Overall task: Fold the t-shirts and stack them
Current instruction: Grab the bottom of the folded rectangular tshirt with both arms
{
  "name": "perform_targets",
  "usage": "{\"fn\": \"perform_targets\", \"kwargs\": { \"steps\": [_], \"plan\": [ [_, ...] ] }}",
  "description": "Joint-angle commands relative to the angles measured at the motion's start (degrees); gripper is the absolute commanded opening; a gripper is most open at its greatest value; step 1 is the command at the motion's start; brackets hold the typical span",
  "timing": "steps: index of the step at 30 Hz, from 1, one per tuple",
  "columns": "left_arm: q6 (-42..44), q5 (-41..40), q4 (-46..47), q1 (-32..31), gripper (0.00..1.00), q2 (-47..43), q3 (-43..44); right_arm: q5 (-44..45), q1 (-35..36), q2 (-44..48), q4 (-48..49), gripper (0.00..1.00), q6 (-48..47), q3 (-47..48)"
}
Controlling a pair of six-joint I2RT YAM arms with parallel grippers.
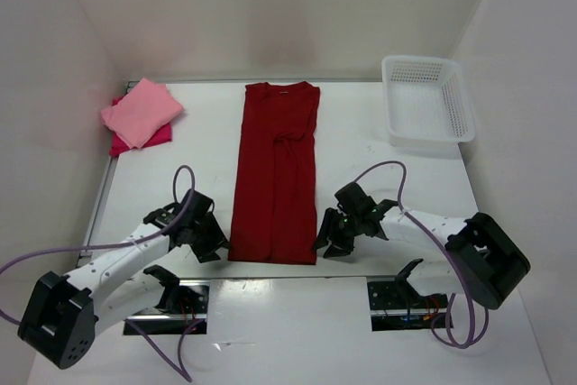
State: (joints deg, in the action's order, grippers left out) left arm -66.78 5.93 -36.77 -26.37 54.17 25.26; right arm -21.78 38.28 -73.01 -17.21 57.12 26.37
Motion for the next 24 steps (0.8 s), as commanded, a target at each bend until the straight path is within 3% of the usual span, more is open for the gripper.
{"fn": "perform_targets", "kwargs": {
  "steps": [1,5,7,12,17,20,24],
  "plan": [
    [-1.6,-1.54,-0.32,-1.4,0.53,2.42,0.23,-0.72,1.18,-2.56,3.76,0.52,-1.92,-0.53],
    [-1.6,-0.93,2.14,-1.4,0.52,2.43,-1.0,-0.72,3.2,-4.32,6.57,0.52,-0.44,-0.53],
    [-1.6,0.12,3.98,-1.4,0.44,2.43,-2.66,-0.72,3.72,-5.56,7.27,0.49,0.18,-0.53],
    [-2.83,2.15,5.75,-1.4,0.44,-0.29,-4.6,-0.72,5.84,-8.1,7.2,0.46,1.41,0.0],
    [-2.83,2.15,6.28,-1.4,0.38,-0.13,-5.13,0.33,6.37,-5.39,6.06,0.42,3.25,-1.32],
    [-1.78,2.15,7.51,-1.4,0.29,1.19,-4.43,0.34,6.37,-4.59,6.05,0.34,3.26,-1.32],
    [-0.2,2.15,8.12,-1.4,0.13,2.25,-1.71,0.34,6.37,-4.59,5.52,0.14,3.79,-1.32]
  ]
}}
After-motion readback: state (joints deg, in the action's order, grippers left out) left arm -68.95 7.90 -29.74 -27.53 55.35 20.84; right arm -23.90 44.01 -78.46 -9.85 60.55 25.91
